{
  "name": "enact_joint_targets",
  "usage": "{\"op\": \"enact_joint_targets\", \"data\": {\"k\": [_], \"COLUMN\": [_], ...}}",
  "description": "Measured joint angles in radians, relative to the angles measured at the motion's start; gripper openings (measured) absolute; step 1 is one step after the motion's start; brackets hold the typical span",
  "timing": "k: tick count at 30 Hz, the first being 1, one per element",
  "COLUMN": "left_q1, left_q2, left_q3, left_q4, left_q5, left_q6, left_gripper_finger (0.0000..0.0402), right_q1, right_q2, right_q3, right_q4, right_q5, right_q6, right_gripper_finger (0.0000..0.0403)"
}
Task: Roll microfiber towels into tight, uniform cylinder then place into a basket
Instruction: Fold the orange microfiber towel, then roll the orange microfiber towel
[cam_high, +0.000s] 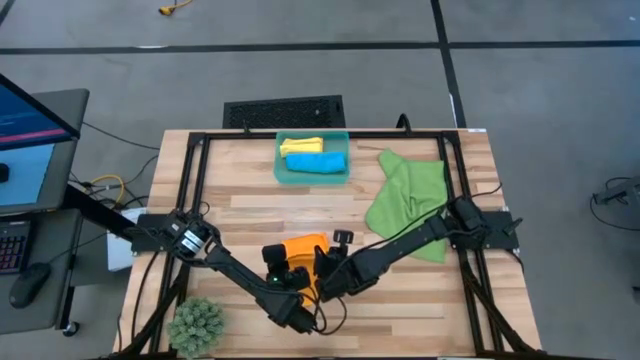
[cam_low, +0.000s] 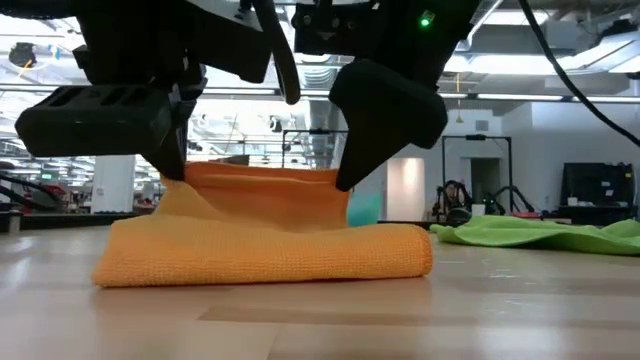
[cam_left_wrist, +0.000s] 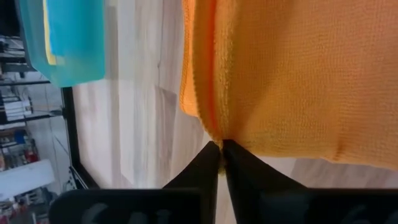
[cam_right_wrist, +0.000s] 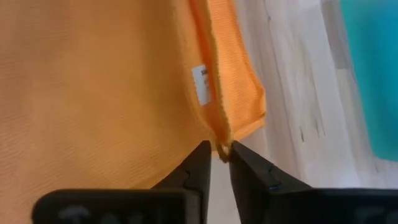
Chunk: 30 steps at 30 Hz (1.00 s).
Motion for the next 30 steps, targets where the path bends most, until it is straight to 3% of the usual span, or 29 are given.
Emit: {"op": "enact_joint_targets", "data": {"k": [8, 14, 22, 30], "left_q1": [0.008, 0.03, -0.001, -0.109], "left_q2": [0.0, 0.0, -0.004, -0.058], "left_q3": [0.0, 0.0, 0.0, 0.001], "left_q4": [0.0, -0.017, -0.017, -0.017], "left_q5": [-0.048, -0.013, 0.021, 0.003], "left_q6": [-0.002, -0.028, -0.018, -0.163], "left_gripper_finger": [0.011, 0.0162, 0.0168, 0.0167], "right_q1": [-0.011, -0.001, 0.067, 0.194], "right_q2": [0.0, -0.006, -0.006, -0.01], "right_q3": [0.0, 0.001, 0.001, 0.001], "right_q4": [-0.018, -0.071, -0.197, -0.265], "right_q5": [-0.001, 0.026, 0.033, 0.053], "right_q6": [0.03, 0.029, 0.035, 0.069], "right_gripper_finger": [0.0147, 0.0181, 0.0178, 0.0163]}}
